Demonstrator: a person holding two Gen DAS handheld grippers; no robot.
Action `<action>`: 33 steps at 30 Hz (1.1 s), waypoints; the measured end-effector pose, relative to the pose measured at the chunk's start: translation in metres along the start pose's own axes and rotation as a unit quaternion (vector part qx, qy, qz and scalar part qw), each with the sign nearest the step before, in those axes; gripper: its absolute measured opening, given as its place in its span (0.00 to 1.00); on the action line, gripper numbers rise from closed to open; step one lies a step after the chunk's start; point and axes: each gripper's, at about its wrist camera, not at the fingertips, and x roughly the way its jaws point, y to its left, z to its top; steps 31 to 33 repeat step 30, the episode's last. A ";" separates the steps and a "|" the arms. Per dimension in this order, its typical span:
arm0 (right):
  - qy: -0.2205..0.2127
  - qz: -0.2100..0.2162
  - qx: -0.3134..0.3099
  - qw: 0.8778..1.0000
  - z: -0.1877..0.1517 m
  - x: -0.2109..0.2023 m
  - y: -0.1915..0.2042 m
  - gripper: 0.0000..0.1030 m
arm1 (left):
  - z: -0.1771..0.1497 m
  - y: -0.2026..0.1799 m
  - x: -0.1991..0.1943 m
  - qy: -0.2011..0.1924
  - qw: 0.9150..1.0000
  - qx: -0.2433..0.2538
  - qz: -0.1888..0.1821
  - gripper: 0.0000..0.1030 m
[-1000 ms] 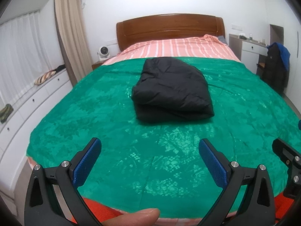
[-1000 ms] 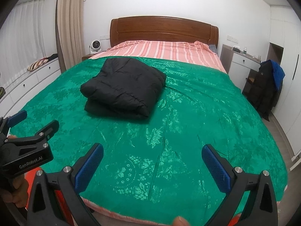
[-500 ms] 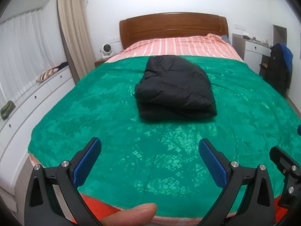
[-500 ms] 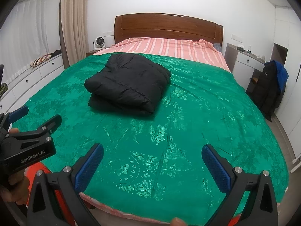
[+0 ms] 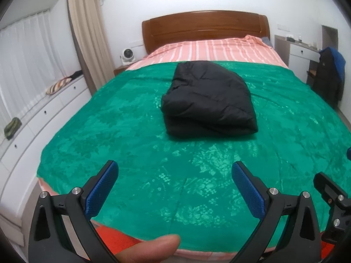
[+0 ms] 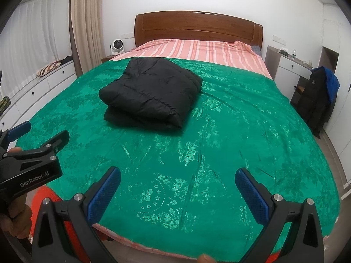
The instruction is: Fold large clothes
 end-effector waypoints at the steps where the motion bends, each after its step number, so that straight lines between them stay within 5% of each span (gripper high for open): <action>1: 0.000 0.001 0.001 1.000 0.000 0.000 0.000 1.00 | 0.000 0.000 0.000 0.001 1.000 0.000 -0.001 1.00; 33: -0.004 0.007 0.008 1.000 0.006 -0.003 -0.007 1.00 | 0.007 -0.001 -0.006 -0.001 1.000 -0.006 -0.024 1.00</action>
